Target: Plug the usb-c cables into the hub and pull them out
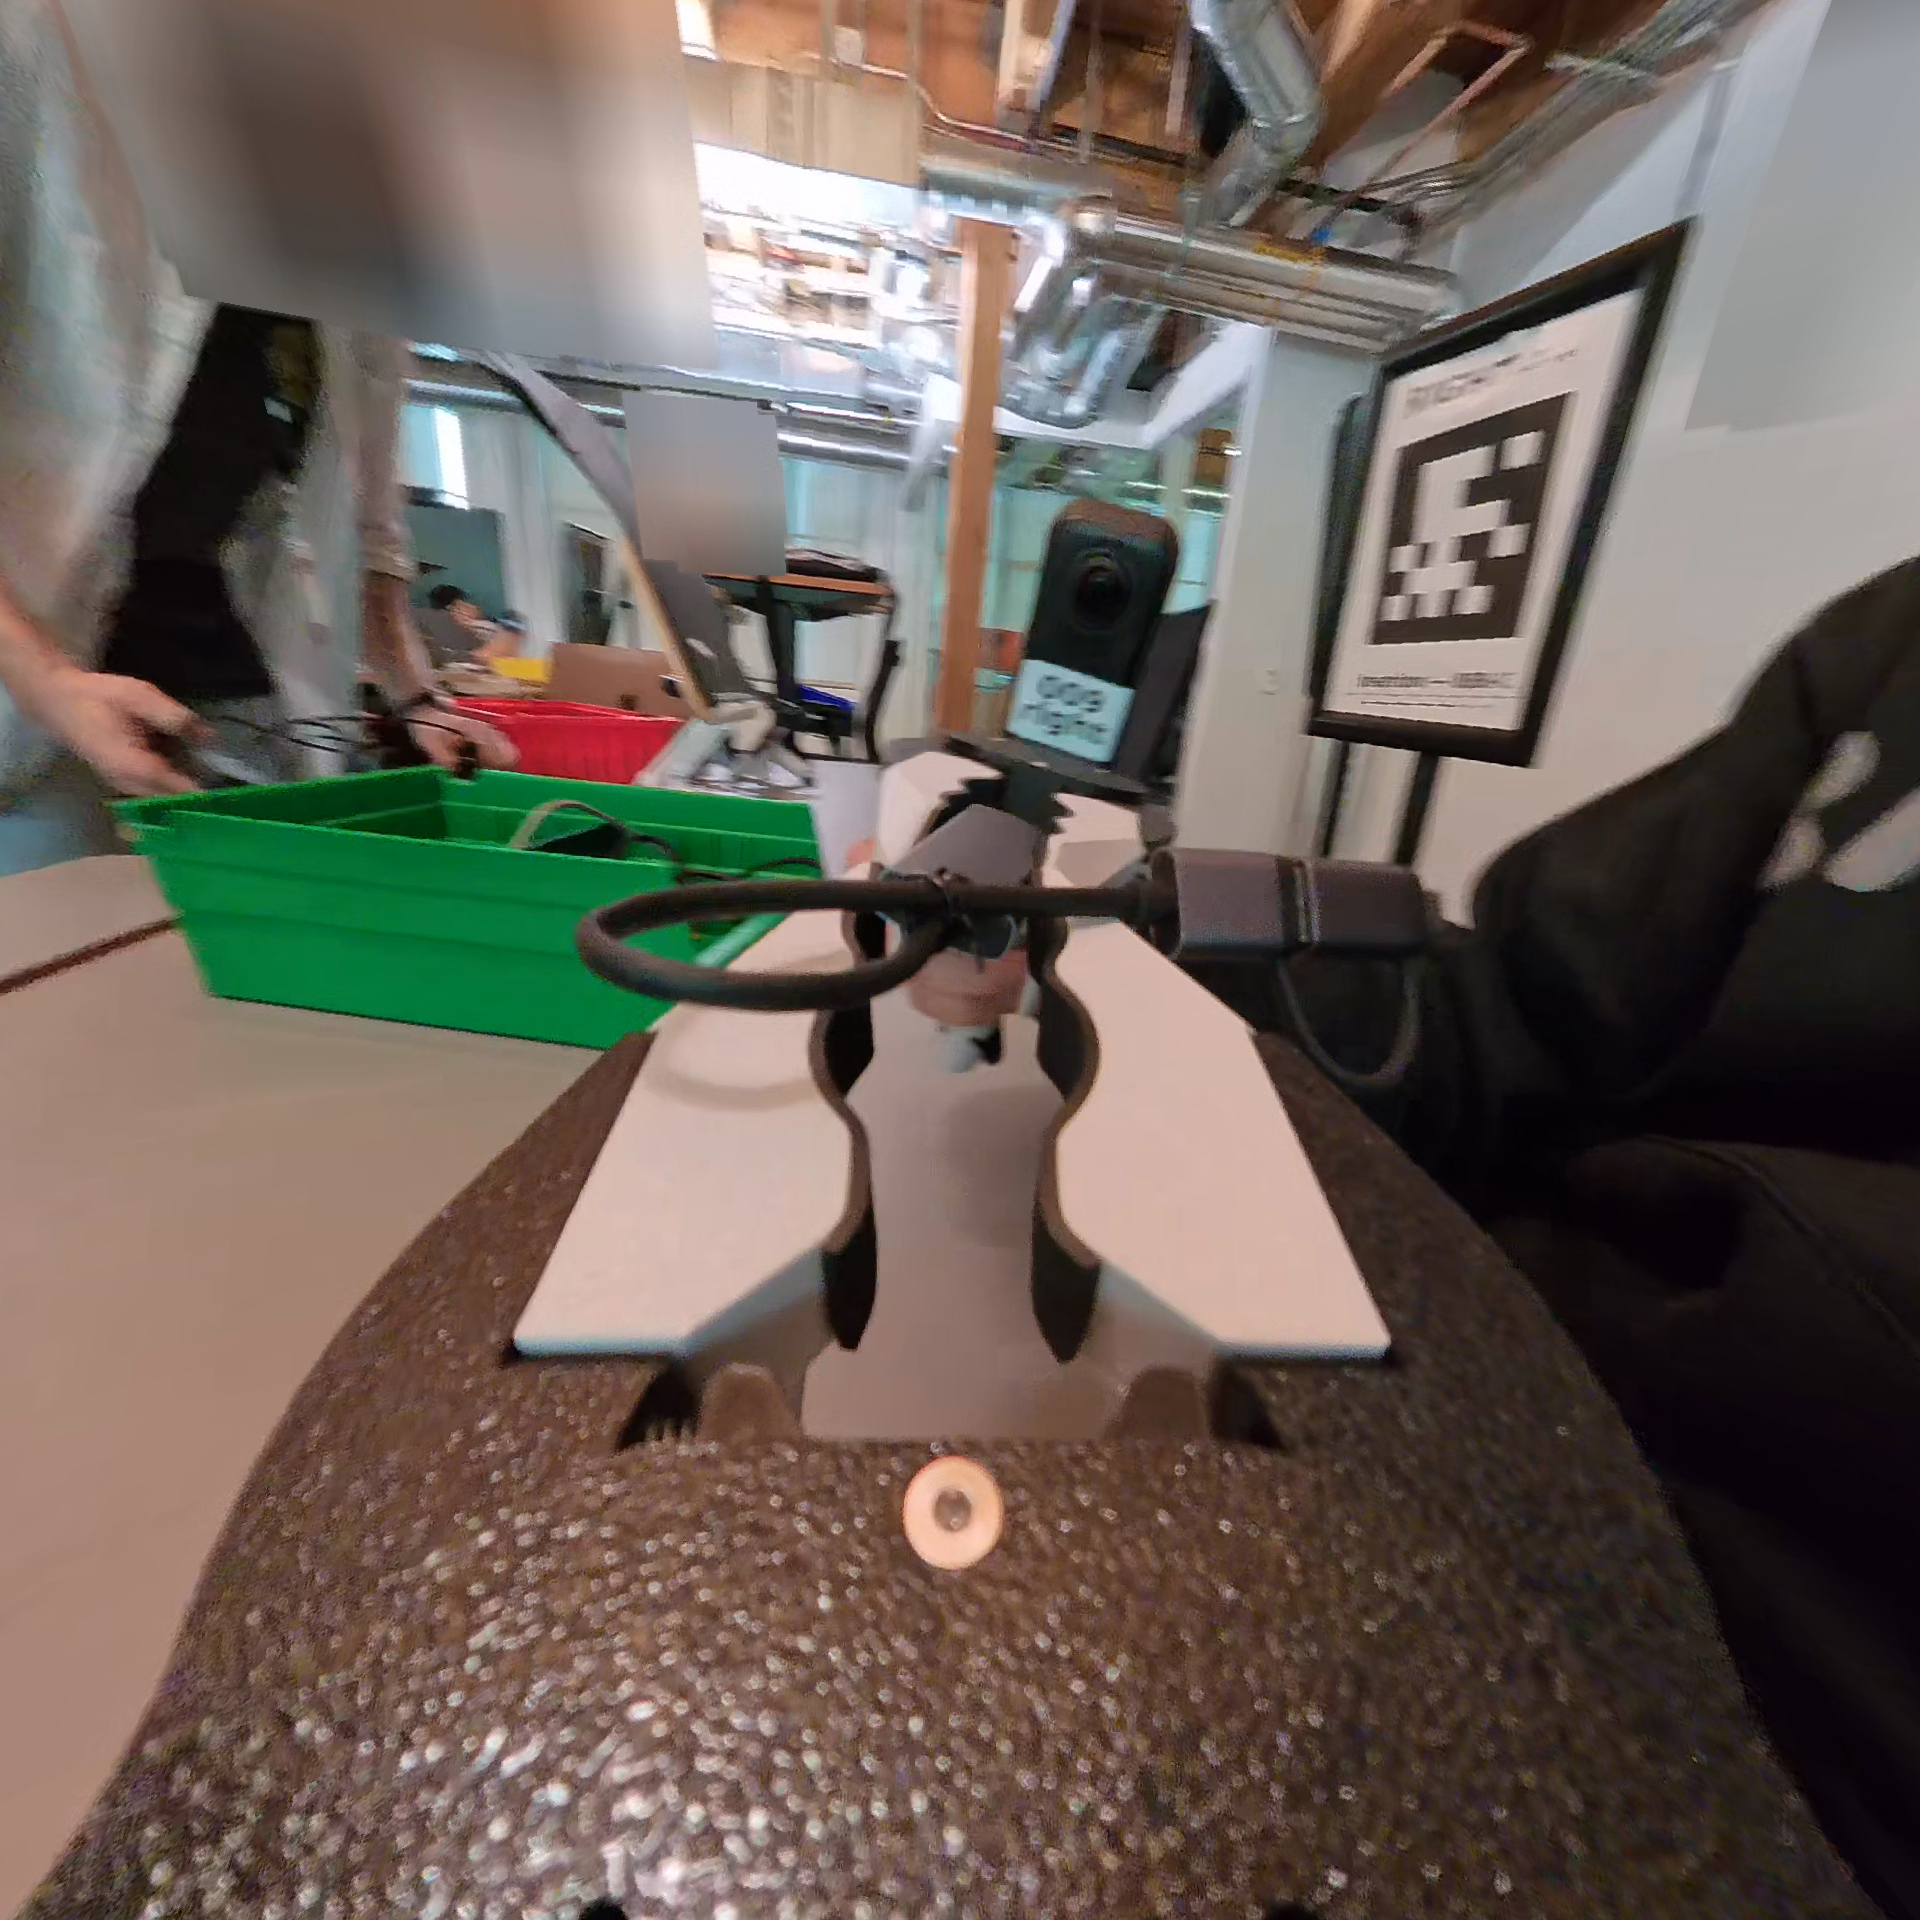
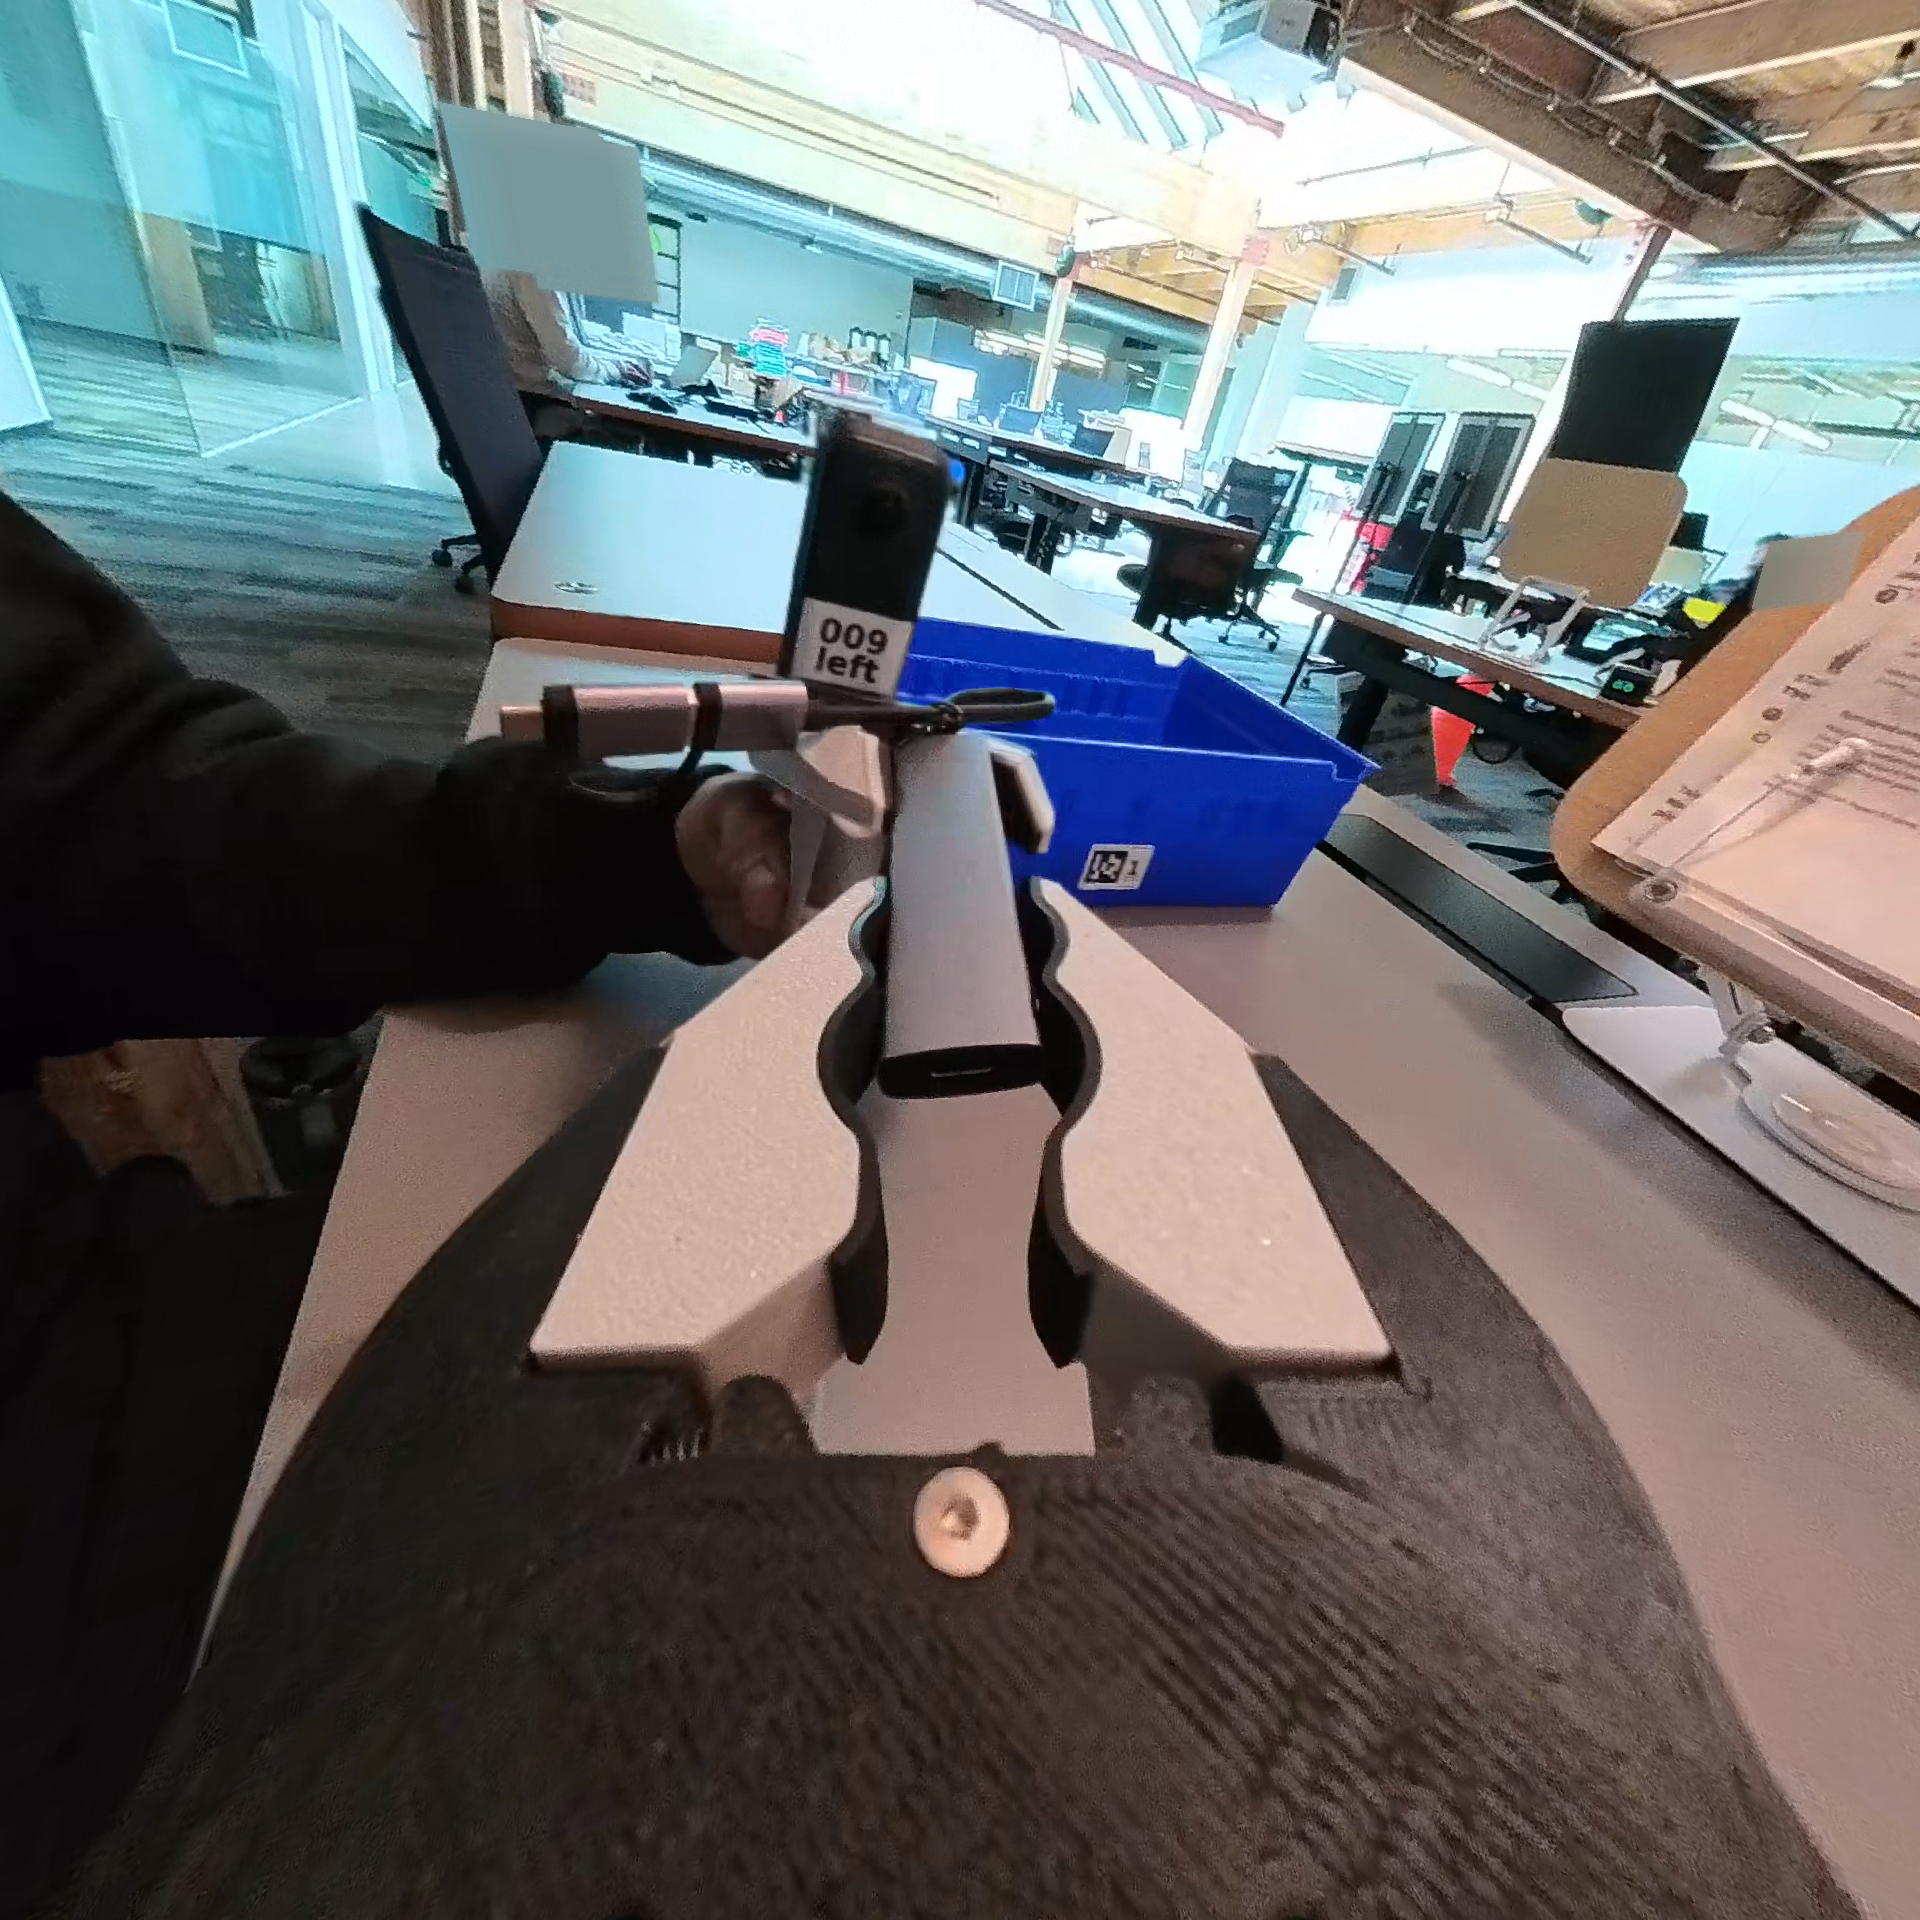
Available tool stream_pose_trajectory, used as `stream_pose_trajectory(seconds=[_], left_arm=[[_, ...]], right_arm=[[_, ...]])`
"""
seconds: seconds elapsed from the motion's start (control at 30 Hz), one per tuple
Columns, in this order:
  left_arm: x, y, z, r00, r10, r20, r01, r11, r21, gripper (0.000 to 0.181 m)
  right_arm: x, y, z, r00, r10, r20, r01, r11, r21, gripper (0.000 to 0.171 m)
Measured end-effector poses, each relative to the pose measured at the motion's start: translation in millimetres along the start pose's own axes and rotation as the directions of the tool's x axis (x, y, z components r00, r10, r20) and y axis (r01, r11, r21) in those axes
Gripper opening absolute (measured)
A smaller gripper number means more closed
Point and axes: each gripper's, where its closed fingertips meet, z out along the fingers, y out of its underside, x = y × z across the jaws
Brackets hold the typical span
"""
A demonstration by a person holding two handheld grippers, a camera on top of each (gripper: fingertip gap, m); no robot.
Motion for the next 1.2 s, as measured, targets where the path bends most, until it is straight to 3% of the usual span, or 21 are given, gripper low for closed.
stream_pose_trajectory(seconds=[0.1, 0.17, 0.2, 0.27, 0.4, 0.5, 0.63, 0.83, 1.0, 1.2], left_arm=[[-26, 1, -5, 0.978, 0.060, 0.198, -0.062, 0.998, 0.000, 0.056], [-43, 4, -11, 0.945, 0.093, 0.315, -0.083, 0.995, -0.047, 0.063], [-42, 7, -12, 0.948, 0.113, 0.299, -0.097, 0.993, -0.069, 0.079], [-42, 8, -11, 0.950, 0.095, 0.297, -0.081, 0.995, -0.062, 0.079], [-42, 8, -10, 0.952, 0.086, 0.293, -0.073, 0.996, -0.055, 0.076], [-45, 10, -12, 0.947, 0.095, 0.306, -0.077, 0.995, -0.070, 0.074], [-48, 11, -14, 0.943, 0.095, 0.318, -0.075, 0.994, -0.076, 0.070], [-50, 13, -13, 0.945, 0.061, 0.321, -0.039, 0.996, -0.076, 0.066], [-50, 13, -14, 0.943, 0.069, 0.326, -0.047, 0.996, -0.075, 0.066], [-50, 14, -12, 0.945, 0.058, 0.322, -0.035, 0.996, -0.076, 0.064]], right_arm=[[27, -7, -18, 0.988, -0.008, -0.153, 0.006, 1.000, -0.018, 0.022], [55, -18, -41, 0.965, 0.005, -0.263, -0.014, 0.999, -0.032, 0.023], [77, -23, -58, 0.930, -0.007, -0.368, -0.016, 0.998, -0.058, 0.023], [127, -24, -98, 0.821, -0.079, -0.566, -0.034, 0.982, -0.187, 0.023], [221, -22, -176, 0.587, -0.246, -0.771, -0.157, 0.900, -0.407, 0.024], [274, -7, -215, 0.512, -0.297, -0.806, -0.284, 0.827, -0.485, 0.024], [305, 35, -235, 0.555, -0.269, -0.787, -0.446, 0.702, -0.555, 0.024], [322, 73, -204, 0.679, -0.194, -0.708, -0.390, 0.722, -0.571, 0.025], [346, 103, -252, 0.545, -0.353, -0.760, -0.495, 0.596, -0.632, 0.040], [335, 69, -273, 0.470, -0.370, -0.802, -0.419, 0.706, -0.571, 0.042]])
